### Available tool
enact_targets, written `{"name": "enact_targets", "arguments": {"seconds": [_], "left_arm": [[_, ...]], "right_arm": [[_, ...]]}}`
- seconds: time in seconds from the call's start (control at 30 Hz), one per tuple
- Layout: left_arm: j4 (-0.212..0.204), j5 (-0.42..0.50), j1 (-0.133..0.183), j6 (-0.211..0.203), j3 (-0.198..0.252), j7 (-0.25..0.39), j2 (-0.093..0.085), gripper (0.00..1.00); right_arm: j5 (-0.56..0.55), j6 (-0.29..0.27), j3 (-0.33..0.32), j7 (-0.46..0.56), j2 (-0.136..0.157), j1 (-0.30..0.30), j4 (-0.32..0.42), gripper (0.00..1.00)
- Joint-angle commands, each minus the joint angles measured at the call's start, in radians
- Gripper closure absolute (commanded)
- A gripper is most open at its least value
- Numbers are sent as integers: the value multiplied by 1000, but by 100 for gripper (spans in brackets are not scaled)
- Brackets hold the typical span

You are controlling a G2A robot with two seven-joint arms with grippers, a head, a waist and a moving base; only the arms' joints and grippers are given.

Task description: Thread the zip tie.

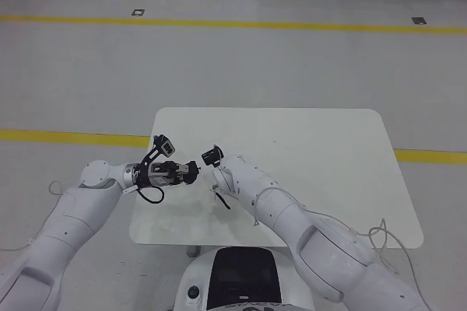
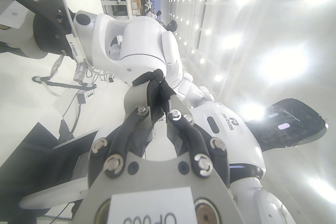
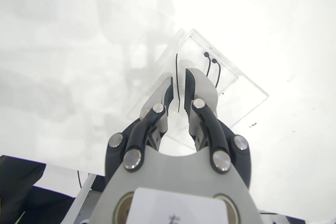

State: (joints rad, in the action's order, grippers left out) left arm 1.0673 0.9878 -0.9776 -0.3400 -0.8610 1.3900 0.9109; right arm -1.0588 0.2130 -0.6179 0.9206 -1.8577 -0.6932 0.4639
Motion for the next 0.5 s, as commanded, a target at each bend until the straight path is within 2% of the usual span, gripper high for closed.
{"name": "enact_targets", "arguments": {"seconds": [0.0, 0.3, 0.37, 0.47], "left_arm": [[0, 0, 0, 0, 0, 0, 0, 100], [0, 0, 0, 0, 0, 0, 0, 100], [0, 0, 0, 0, 0, 0, 0, 100], [0, 0, 0, 0, 0, 0, 0, 100]], "right_arm": [[2, -1, -1, -1, -4, 3, -12, 93], [12, -7, -4, -6, -24, 18, -64, 93], [15, -8, -5, -9, -28, 21, -73, 100], [17, -8, -8, -17, -33, 25, -86, 100]]}}
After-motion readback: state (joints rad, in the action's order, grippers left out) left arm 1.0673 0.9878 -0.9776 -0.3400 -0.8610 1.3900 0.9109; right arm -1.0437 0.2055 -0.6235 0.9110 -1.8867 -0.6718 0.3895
